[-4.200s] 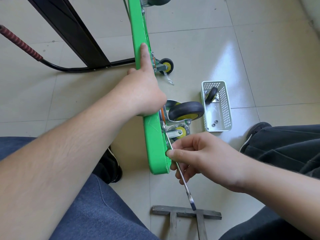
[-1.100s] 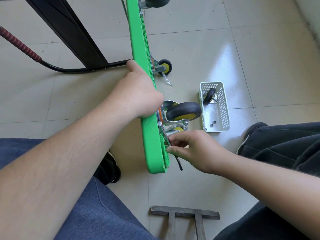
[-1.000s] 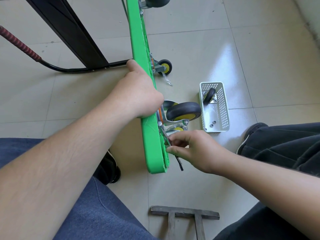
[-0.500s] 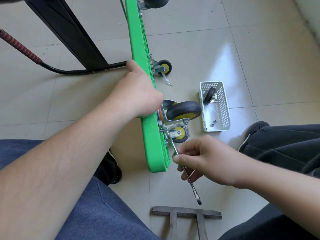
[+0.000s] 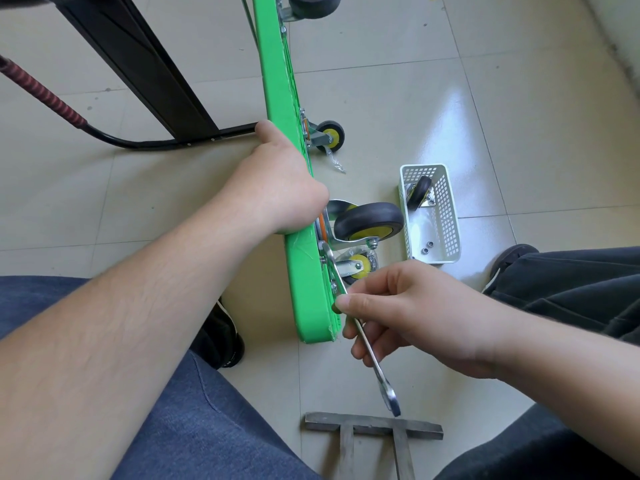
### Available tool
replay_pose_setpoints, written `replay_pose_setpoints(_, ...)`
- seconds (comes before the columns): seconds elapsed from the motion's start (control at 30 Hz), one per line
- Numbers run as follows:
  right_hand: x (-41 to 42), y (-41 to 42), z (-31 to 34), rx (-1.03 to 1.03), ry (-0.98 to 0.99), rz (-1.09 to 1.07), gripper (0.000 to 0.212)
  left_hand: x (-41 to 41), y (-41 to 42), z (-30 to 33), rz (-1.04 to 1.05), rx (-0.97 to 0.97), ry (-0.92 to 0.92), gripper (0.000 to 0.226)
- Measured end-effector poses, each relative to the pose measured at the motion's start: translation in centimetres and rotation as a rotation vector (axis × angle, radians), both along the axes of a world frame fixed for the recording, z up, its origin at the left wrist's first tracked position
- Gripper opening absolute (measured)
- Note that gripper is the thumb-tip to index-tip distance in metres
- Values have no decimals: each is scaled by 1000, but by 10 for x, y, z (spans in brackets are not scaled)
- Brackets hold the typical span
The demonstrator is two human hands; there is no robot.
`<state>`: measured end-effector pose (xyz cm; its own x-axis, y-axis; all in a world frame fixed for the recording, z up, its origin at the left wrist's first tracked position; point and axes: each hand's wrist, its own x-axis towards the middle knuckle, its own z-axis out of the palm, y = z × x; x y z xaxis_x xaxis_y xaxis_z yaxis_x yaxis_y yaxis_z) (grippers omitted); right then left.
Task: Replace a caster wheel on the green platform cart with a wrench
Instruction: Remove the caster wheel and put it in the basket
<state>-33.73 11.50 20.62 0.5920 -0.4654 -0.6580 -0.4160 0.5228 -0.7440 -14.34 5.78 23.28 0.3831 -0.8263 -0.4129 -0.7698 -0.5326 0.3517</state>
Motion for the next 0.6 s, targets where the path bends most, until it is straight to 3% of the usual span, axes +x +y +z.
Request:
replay_pose_setpoints(0.43, 5, -6, -14, -9, -7, 18, 27, 1, 0, 1, 1, -14, 33, 75)
replay_pose_setpoints(0.6, 4, -7, -29, -69, -3, 43, 15, 2, -1, 0, -7, -11, 19, 70)
